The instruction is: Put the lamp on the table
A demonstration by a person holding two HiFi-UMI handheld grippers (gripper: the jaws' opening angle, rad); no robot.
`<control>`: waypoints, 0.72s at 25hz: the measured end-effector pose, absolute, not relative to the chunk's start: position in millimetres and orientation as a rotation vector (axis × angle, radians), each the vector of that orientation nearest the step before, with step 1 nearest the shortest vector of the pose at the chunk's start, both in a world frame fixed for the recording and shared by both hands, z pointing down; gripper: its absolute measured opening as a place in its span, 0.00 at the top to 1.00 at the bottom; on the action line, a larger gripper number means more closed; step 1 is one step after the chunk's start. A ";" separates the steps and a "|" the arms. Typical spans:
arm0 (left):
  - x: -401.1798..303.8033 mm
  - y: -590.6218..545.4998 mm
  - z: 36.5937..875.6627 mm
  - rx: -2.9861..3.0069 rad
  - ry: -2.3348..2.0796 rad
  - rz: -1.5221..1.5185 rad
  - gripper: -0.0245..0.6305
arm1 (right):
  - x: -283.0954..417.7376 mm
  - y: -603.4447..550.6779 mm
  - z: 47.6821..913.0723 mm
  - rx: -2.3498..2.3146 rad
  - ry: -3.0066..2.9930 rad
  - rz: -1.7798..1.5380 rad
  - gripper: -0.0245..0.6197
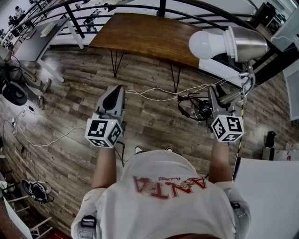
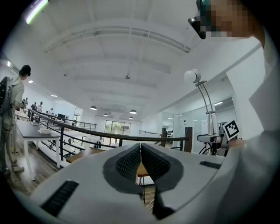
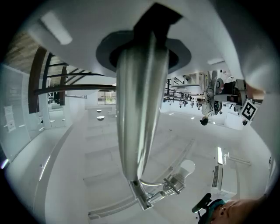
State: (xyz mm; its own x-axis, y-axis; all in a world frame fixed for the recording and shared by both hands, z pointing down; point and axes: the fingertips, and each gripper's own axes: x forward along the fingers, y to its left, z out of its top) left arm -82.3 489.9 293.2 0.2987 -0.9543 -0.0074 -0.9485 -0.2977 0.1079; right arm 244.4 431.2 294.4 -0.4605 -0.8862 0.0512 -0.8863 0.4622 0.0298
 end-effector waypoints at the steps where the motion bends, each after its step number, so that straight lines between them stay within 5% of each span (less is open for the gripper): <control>1: -82.7 490.8 294.8 2.464 -1.807 -0.106 0.94 | 243.8 431.8 295.4 1.598 -2.635 0.003 0.78; 18: -97.8 494.1 304.1 2.453 -1.764 -0.132 0.94 | 223.3 438.4 291.0 1.578 -2.652 -0.013 0.78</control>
